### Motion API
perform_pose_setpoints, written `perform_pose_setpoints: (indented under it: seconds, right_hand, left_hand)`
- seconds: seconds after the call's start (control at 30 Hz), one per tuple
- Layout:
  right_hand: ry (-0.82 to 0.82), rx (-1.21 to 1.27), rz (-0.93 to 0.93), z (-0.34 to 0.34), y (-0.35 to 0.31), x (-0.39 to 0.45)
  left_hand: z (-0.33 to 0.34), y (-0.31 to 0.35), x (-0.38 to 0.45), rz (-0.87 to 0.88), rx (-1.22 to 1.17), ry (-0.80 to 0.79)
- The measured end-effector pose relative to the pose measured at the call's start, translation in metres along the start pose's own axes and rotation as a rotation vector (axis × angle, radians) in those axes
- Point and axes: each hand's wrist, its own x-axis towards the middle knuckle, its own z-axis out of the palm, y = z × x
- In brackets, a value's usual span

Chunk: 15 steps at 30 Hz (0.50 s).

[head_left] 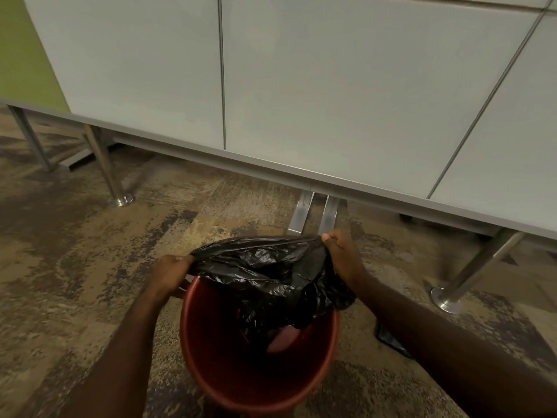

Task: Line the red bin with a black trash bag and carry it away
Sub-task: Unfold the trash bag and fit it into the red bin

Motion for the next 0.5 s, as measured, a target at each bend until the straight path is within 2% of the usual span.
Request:
perform_pose_setpoints:
  seconds: [0.13, 0.23, 0.33, 0.4, 0.5]
  right_hand:
    - [-0.094, 0.077, 0.22, 0.005, 0.002, -0.006]
    - [-0.147, 0.095, 0.304, 0.007, 0.007, -0.011]
    - [-0.194, 0.053, 0.33, 0.005, 0.011, -0.011]
    - [-0.215, -0.076, 0.292, 0.003, 0.014, -0.01]
    - [-0.143, -0.194, 0.217, 0.003, 0.022, -0.01]
  left_hand:
    - [0.003, -0.009, 0.0, -0.079, -0.061, -0.064]
    - [0.006, -0.013, 0.001, -0.145, -0.126, -0.093]
    - [0.008, -0.019, -0.001, -0.162, -0.118, -0.104]
    - [0.008, -0.022, -0.004, -0.169, -0.099, -0.127]
    - [0.004, -0.023, -0.005, -0.132, -0.09, -0.149]
